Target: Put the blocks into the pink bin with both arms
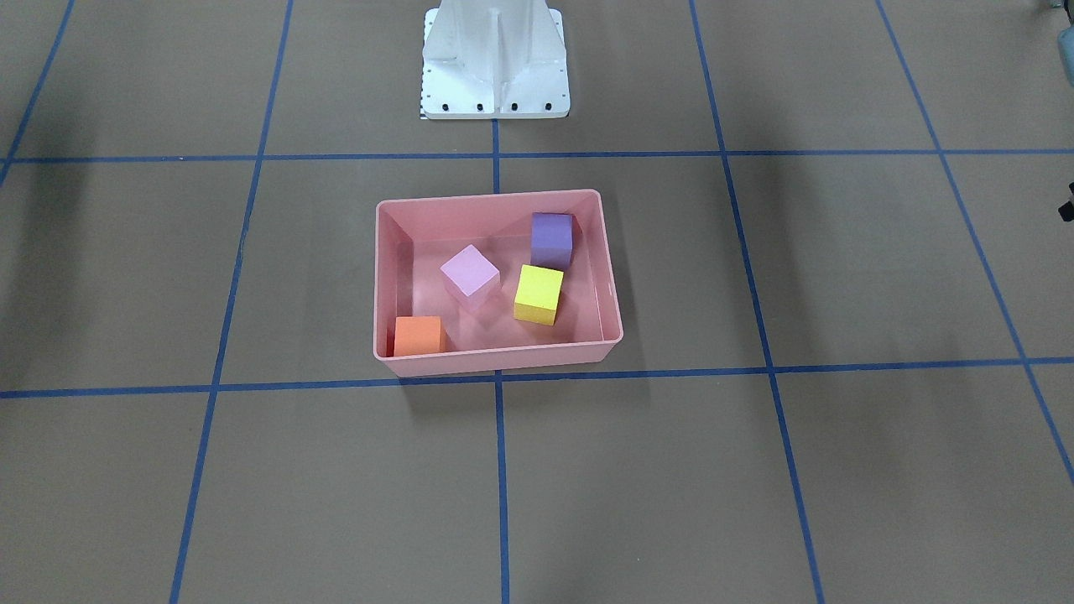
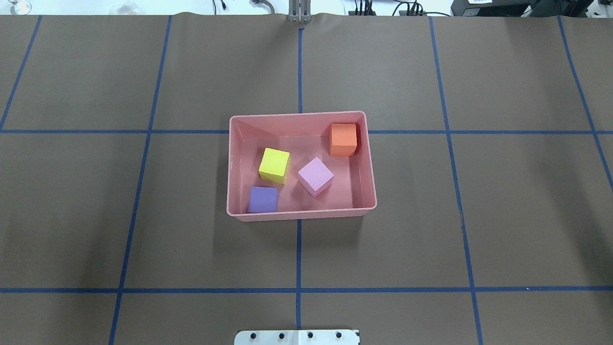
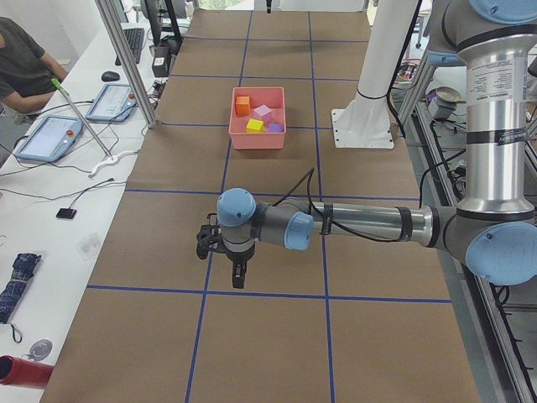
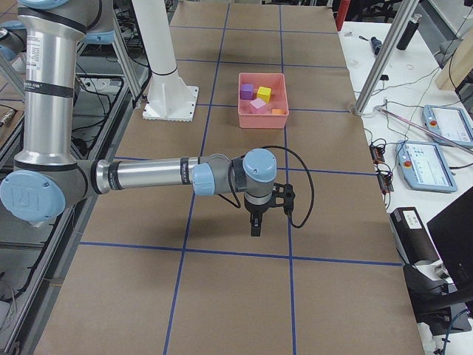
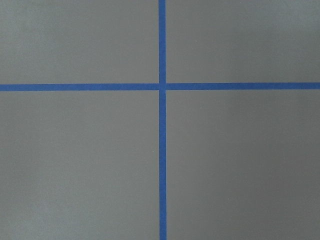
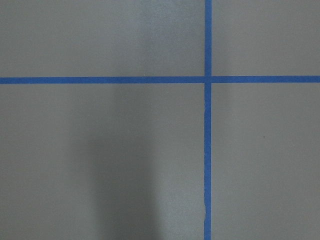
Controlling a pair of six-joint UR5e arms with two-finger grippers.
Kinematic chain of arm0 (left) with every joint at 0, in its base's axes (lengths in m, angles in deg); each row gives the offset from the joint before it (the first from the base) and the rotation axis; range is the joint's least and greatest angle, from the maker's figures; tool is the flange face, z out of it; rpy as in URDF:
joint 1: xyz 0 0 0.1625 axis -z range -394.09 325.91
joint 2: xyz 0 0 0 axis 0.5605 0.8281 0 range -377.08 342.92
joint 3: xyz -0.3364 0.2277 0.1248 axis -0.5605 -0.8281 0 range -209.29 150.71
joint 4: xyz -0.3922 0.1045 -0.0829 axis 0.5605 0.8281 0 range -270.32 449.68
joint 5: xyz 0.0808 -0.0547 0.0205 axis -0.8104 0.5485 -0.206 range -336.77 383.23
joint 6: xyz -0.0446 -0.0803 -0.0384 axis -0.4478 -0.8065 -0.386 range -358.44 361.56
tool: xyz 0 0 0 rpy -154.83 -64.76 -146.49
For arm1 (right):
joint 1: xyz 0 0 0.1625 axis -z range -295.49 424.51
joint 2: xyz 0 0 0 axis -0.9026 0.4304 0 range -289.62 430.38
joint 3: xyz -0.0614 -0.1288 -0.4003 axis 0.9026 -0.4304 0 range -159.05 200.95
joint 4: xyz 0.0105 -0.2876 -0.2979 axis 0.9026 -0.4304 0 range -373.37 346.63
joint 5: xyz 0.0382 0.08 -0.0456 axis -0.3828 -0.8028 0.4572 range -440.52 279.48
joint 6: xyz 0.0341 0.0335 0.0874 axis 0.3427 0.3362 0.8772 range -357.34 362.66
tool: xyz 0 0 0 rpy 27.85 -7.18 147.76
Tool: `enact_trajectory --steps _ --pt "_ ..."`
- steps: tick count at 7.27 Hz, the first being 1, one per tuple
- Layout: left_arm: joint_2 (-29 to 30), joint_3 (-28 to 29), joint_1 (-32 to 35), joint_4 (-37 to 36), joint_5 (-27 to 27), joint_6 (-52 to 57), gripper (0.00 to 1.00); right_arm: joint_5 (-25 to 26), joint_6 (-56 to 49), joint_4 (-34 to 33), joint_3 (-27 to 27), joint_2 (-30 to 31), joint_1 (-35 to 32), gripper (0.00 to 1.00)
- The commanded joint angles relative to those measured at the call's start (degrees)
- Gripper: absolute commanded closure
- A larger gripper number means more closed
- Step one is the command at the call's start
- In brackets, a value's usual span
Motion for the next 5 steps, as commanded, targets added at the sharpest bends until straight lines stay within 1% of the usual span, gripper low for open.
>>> enact_trajectory --steps 1,3,4,5 --pt "0.48 -0.50 -0.28 -0.97 1.42 0.74 0.00 0.10 0.00 0.00 -0.36 -0.07 0.30 0.00" --pt "-0.22 -0.85 0.59 -2.72 1.52 4.43 0.00 0.01 0.09 0.00 -0.28 -0.07 0.30 0.00" --pt "-0.13 -0.94 2.69 -3.17 1.43 4.70 0.00 0.01 0.00 0.00 -0.28 -0.07 0.38 0.00" --pt "0.13 0.02 5.67 -4.05 0.91 7.92 0.00 0.01 0.00 0.00 -0.28 -0.07 0.30 0.00"
